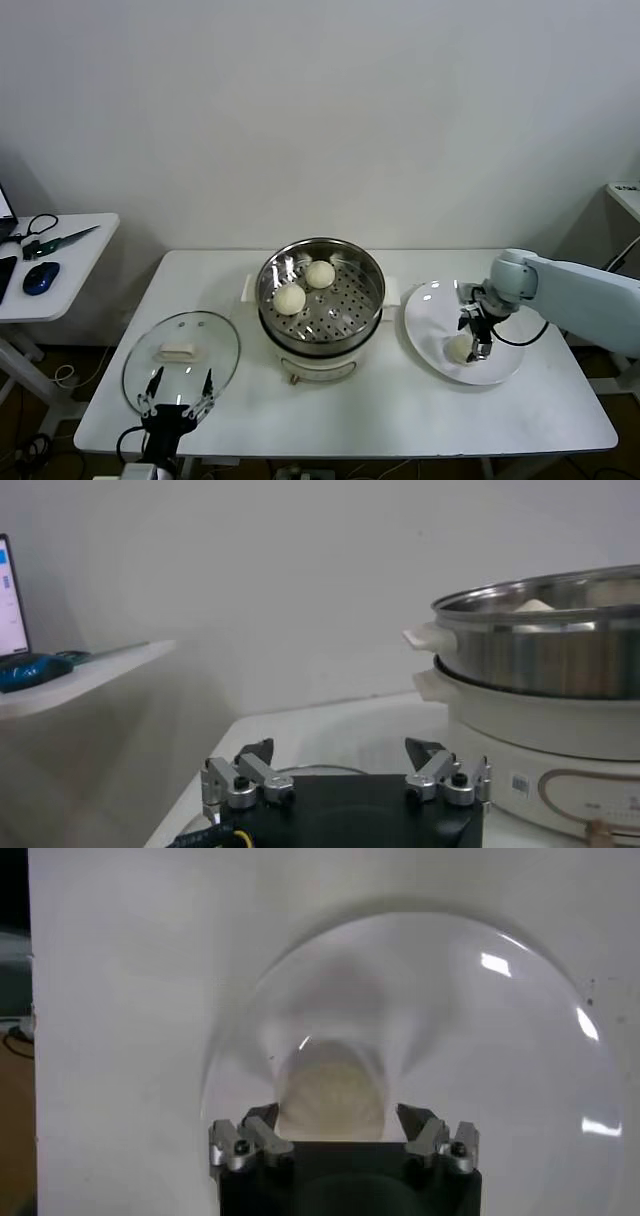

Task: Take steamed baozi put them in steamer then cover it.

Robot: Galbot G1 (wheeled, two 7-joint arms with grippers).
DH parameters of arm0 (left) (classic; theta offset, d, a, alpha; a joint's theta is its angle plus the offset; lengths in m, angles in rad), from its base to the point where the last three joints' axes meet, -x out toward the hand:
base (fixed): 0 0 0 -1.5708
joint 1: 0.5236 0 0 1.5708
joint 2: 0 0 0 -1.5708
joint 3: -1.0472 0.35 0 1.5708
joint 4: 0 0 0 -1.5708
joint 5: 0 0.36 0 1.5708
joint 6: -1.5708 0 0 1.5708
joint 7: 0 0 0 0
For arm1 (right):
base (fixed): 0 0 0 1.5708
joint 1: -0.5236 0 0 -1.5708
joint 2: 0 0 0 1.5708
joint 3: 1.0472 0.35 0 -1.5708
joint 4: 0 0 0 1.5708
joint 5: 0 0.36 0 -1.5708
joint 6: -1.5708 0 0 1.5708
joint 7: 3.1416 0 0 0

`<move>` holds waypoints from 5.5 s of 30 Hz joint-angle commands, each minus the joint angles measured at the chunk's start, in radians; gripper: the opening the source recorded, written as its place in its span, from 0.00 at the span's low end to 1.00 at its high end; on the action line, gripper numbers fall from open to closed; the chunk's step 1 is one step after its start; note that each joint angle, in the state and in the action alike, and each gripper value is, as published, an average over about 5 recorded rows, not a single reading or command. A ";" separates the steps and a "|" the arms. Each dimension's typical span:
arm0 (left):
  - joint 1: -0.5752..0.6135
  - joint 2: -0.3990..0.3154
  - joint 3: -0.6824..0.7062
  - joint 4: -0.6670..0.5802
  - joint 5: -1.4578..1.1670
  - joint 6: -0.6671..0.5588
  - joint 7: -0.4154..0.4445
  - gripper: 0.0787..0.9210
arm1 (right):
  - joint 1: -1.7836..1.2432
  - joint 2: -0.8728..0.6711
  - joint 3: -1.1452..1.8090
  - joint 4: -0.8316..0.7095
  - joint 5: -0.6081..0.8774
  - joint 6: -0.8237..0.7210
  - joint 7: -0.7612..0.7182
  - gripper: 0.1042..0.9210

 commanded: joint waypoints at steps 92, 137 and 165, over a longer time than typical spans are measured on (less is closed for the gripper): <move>0.029 0.005 -0.031 -0.062 -0.003 0.011 -0.010 0.88 | 0.490 0.497 -0.179 0.385 -0.306 0.454 0.022 0.87; -0.004 -0.012 -0.019 0.000 0.003 0.032 -0.006 0.88 | -0.187 0.046 0.318 -0.413 -0.160 0.287 -0.126 0.88; -0.006 -0.018 -0.015 -0.002 0.013 0.036 -0.009 0.88 | 0.093 0.008 0.089 -0.239 0.020 0.213 -0.107 0.71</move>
